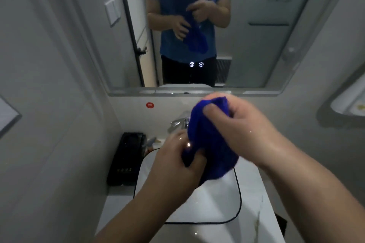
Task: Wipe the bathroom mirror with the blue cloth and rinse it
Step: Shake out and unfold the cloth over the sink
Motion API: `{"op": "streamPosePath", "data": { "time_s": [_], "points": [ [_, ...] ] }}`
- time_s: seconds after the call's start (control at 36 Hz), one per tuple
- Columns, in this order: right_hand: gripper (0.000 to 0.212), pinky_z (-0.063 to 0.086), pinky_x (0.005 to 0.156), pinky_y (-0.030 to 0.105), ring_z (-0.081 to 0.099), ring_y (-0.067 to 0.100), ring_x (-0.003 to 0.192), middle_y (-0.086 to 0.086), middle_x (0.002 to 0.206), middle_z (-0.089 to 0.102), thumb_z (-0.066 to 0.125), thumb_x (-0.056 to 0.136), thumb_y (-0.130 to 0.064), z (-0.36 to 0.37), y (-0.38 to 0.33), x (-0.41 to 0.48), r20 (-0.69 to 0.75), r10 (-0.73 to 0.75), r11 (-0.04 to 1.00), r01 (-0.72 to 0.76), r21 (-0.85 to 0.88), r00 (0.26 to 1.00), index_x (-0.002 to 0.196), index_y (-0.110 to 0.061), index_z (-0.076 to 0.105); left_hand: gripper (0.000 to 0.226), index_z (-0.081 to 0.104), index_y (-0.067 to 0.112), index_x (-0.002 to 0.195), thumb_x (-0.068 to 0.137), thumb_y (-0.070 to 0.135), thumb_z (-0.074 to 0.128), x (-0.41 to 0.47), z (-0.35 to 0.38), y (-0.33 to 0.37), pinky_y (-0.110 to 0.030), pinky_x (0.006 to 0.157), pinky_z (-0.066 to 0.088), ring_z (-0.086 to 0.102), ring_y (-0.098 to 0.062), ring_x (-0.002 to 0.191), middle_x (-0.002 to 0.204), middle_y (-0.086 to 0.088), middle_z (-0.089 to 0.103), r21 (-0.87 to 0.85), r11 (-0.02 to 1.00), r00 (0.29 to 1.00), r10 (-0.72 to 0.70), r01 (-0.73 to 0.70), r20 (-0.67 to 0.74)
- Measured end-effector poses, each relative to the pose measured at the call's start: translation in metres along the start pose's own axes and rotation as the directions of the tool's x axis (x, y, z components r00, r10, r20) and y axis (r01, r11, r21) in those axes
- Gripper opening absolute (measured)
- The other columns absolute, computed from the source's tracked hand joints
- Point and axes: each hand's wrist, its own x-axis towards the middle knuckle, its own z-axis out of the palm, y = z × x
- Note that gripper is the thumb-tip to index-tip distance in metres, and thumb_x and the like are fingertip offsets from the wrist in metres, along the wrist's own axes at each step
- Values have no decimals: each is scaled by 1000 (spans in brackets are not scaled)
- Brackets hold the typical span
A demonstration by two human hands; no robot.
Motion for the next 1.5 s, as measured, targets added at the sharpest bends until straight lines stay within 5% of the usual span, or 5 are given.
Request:
{"op": "streamPosePath", "data": {
  "time_s": [0.25, 0.78, 1.25, 1.39, 1.5],
  "points": [
    [27, 52, 74, 23, 70, 2, 81, -10, 87, 77, 57, 105, -20, -25, -13, 5, -60, -35, 996, 40, 77, 998, 92, -31, 77, 18, 65, 26, 90, 97, 13, 54, 14, -28, 12, -12, 60, 40, 59, -2, 66, 73, 14, 65, 13, 996, 965, 92, -91, -247],
    [24, 57, 85, 37, 75, 12, 88, -10, 89, 81, 62, 103, -23, -90, 13, 44, -300, -77, 994, 97, 52, 951, 94, -36, 81, 9, 75, 31, 97, 97, 39, 71, 50, -73, -18, -32, 76, 59, 73, -9, 85, 90, 9, 77, 189, 981, 947, -96, 38, 307],
    [20, 61, 85, 51, 74, 19, 81, 4, 90, 80, 63, 99, -38, -93, 40, 61, -376, 48, 998, -25, 64, 926, 95, -28, 80, 43, 77, 16, 96, 70, 50, 89, 58, -114, -5, -24, 64, 57, 73, -18, 71, 89, -17, 79, -85, 970, 971, -232, 228, -48],
    [15, 57, 78, 36, 71, 17, 78, 10, 91, 80, 67, 99, -27, -80, 41, 59, -188, 50, 995, -33, 93, 981, 93, -24, 81, 62, 73, 41, 111, 56, 68, 82, 56, -114, 6, -26, 82, 56, 70, 3, 95, 101, 20, 76, 351, 909, 955, -276, 223, 107],
    [12, 47, 64, 31, 56, 9, 63, -2, 65, 68, 75, 89, -15, -28, 37, 57, 63, -87, 988, 78, 135, 994, 92, -26, 76, 78, 59, 46, 132, 64, 55, 94, 61, -64, 27, -39, 98, 52, 68, -9, 113, 117, 10, 72, 14, 998, 985, 60, -63, 160]
  ]
}}
